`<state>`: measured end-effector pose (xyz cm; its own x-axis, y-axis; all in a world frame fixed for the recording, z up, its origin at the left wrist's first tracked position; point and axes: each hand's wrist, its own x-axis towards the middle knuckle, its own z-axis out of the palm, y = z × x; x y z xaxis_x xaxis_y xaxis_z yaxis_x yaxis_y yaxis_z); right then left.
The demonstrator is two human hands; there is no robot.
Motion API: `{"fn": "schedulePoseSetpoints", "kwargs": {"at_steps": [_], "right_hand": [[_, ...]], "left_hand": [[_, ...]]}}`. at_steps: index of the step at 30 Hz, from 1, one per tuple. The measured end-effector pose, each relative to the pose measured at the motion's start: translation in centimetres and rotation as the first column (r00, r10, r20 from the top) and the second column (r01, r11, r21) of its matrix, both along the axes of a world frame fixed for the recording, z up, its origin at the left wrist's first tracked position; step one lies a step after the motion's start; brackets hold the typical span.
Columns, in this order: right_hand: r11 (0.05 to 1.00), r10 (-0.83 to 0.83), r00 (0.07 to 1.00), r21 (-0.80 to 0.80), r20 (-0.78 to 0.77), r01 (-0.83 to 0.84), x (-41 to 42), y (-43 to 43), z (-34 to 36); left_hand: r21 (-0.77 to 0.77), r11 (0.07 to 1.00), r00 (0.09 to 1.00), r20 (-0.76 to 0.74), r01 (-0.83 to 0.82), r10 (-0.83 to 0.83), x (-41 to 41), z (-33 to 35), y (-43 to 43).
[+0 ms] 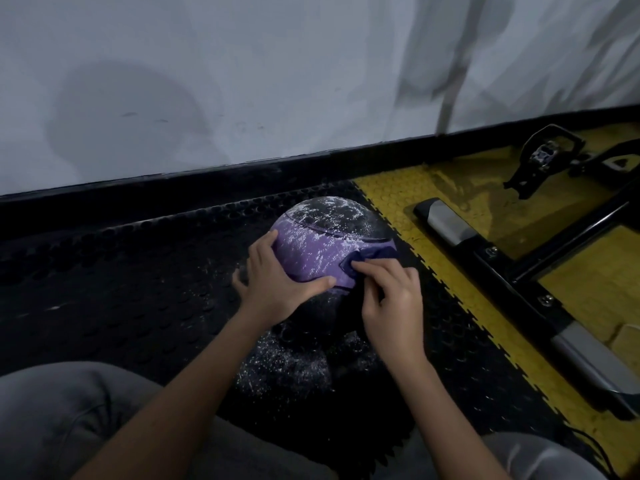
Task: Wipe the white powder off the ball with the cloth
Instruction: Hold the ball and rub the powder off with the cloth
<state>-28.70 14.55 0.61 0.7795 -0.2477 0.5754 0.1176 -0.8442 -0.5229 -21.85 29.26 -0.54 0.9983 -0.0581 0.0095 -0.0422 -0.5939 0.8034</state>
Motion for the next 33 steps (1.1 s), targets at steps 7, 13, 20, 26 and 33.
{"fn": "schedulePoseSetpoints", "kwargs": {"at_steps": [7, 13, 20, 26, 33], "right_hand": [[0.998, -0.063, 0.998, 0.030, 0.000, 0.063, -1.5, -0.1, -0.6], [0.991, -0.078, 0.997, 0.110, -0.011, 0.079, -2.2, -1.4, 0.0], [0.957, -0.180, 0.983, 0.227, -0.031, 0.182, -1.0, -2.4, 0.2], [0.988, -0.126, 0.992, 0.086, -0.003, 0.126, -1.4, -1.5, -0.3], [0.984, -0.172, 0.985, 0.046, 0.003, 0.172, -1.1, -1.5, -0.6]], "left_hand": [[0.055, 0.998, 0.996, 0.084, 0.027, -0.032, -1.6, -0.4, -0.5], [0.058, 0.997, 0.992, 0.113, 0.049, -0.055, -2.6, -0.5, -1.1], [0.070, 0.996, 0.990, 0.128, 0.055, -0.064, -2.9, -0.4, -2.1], [0.052, 0.997, 0.990, 0.125, 0.059, -0.065, -2.2, -0.4, -0.7], [0.033, 0.998, 0.993, 0.108, 0.052, -0.055, -2.1, -0.4, -0.8]]}}
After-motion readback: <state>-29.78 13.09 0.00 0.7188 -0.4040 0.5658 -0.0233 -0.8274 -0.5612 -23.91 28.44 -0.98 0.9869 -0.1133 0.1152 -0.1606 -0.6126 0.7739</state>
